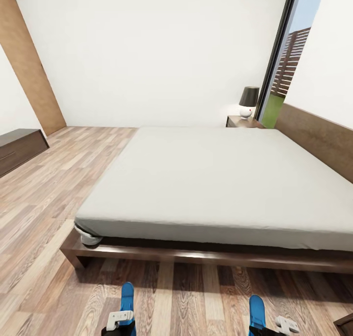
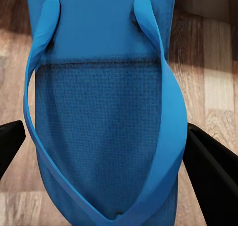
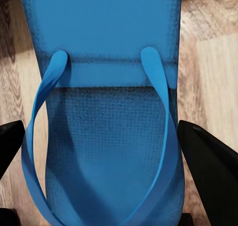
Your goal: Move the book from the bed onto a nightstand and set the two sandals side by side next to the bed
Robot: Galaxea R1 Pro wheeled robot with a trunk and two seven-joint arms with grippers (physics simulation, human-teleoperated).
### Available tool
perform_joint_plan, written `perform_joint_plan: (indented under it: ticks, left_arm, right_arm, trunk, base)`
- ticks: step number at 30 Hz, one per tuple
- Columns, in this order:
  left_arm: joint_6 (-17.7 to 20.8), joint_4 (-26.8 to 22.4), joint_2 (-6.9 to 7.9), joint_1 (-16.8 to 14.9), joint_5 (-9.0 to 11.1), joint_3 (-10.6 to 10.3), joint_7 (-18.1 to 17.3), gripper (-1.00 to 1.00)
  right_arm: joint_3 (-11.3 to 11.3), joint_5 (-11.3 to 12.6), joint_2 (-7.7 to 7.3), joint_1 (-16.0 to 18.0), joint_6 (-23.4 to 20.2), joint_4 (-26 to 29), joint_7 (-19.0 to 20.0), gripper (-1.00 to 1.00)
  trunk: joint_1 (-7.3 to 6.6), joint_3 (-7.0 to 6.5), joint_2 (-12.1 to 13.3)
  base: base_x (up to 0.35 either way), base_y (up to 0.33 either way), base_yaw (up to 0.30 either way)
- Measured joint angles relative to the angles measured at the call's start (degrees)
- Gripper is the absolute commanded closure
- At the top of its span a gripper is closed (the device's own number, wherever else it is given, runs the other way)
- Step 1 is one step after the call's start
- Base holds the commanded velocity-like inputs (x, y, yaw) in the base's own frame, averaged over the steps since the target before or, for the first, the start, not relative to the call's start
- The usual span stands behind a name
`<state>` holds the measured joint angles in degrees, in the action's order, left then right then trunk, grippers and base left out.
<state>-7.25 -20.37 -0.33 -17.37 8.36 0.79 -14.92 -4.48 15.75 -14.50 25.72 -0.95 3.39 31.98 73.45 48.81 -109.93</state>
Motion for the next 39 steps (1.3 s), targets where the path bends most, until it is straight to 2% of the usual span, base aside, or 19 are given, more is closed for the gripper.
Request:
perform_joint_plan:
  ticks: [5, 8, 10, 13, 16, 19, 22, 26, 29, 30, 32, 35, 37, 39]
  left_arm:
    - [0.02, 0.01, 0.02, 0.00, 0.00, 0.01, 0.14, 1.00]
    - [0.24, 0.01, 0.05, 0.00, 0.05, 0.12, 2.01, 1.00]
    - [0.48, -0.29, 0.07, -0.10, -0.01, 0.24, 6.50, 1.00]
    - [2.87, -1.49, -0.03, -0.74, 0.10, 0.17, 16.20, 1.00]
    - [8.41, -6.10, -0.19, -2.44, -0.10, 0.07, 20.52, 1.00]
    - [13.69, -9.47, 0.10, -3.61, -0.52, 0.08, 21.63, 1.00]
    - [15.33, -10.17, 0.24, -3.95, -1.51, 0.11, 21.82, 1.00]
    - [15.81, -9.30, 0.20, -4.12, -4.21, -0.05, 21.92, 1.00]
    - [15.56, -7.04, 0.18, -4.18, -7.52, -0.08, 21.99, 1.00]
    - [14.49, -5.39, 0.26, -4.15, -10.02, 0.03, 21.98, 1.00]
    - [13.80, -4.32, 0.31, -4.18, -11.18, 0.10, 21.95, 1.00]
    - [13.44, -3.77, 0.32, -4.20, -11.78, 0.09, 21.94, 1.00]
    - [13.24, -3.66, 0.29, -4.20, -11.87, 0.07, 21.93, 1.00]
    - [12.44, -3.62, 0.27, -4.18, -11.88, 0.06, 21.93, 1.00]
  right_arm:
    - [-0.01, 0.00, -0.05, 0.00, 0.00, 0.00, 0.04, 1.00]
    - [-0.01, 0.00, -0.08, 0.00, 0.00, 0.00, 0.08, 1.00]
    - [-0.01, 0.04, -0.11, 0.00, 0.00, 0.00, 0.19, 1.00]
    - [-0.02, 0.16, -0.46, 0.00, 0.00, 0.00, 0.42, 1.00]
    - [0.00, 0.19, -0.64, 0.00, 0.00, 0.00, 0.50, 1.00]
    - [-0.01, 0.20, -0.69, 0.00, 0.00, 0.00, 0.47, 1.00]
    - [-0.05, 0.20, -0.70, 0.00, 0.00, 0.00, 0.51, 1.00]
    - [-0.07, 0.20, -0.70, 0.00, 0.00, 0.00, 0.47, 1.00]
    - [-0.05, 0.19, -0.70, 0.00, -0.07, 0.00, 0.55, 1.00]
    - [-0.19, 0.33, -0.73, 0.00, -0.21, 0.06, 0.69, 1.00]
    - [-0.53, 0.47, -1.26, 0.01, -0.60, 0.19, 1.27, 1.00]
    - [-0.66, 0.46, -2.94, 0.01, -2.42, 0.63, 5.86, 1.00]
    - [-0.66, 0.40, -3.46, 0.08, -7.61, 1.31, 11.54, 1.00]
    - [-1.02, 0.72, -4.02, 0.16, -15.41, 3.72, 16.94, 1.00]
  trunk:
    - [0.00, 0.00, 0.00]
    - [0.00, 0.00, 0.00]
    - [0.00, 0.00, 0.00]
    - [0.00, 0.00, 0.00]
    - [0.00, -0.01, 0.00]
    - [0.00, -0.01, 0.00]
    - [0.00, 0.00, 0.00]
    - [0.00, 0.00, 0.00]
    - [0.00, 0.00, 0.00]
    - [0.00, 0.00, 0.00]
    - [0.00, 0.00, 0.00]
    - [0.00, 0.00, 0.00]
    - [0.00, 0.00, 0.00]
    - [0.00, -0.01, 0.00]
  base:
    - [0.000, 0.000, 0.000]
    - [0.000, 0.000, 0.000]
    - [0.000, 0.000, 0.000]
    - [0.000, 0.000, 0.000]
    - [0.000, 0.000, 0.000]
    - [0.000, 0.000, 0.000]
    - [0.000, 0.000, 0.000]
    - [0.000, 0.000, 0.000]
    - [0.000, 0.000, 0.000]
    - [0.000, 0.000, 0.000]
    - [0.000, 0.000, 0.000]
    - [0.000, 0.000, 0.000]
    - [0.000, 0.000, 0.000]
    - [0.000, 0.000, 0.000]
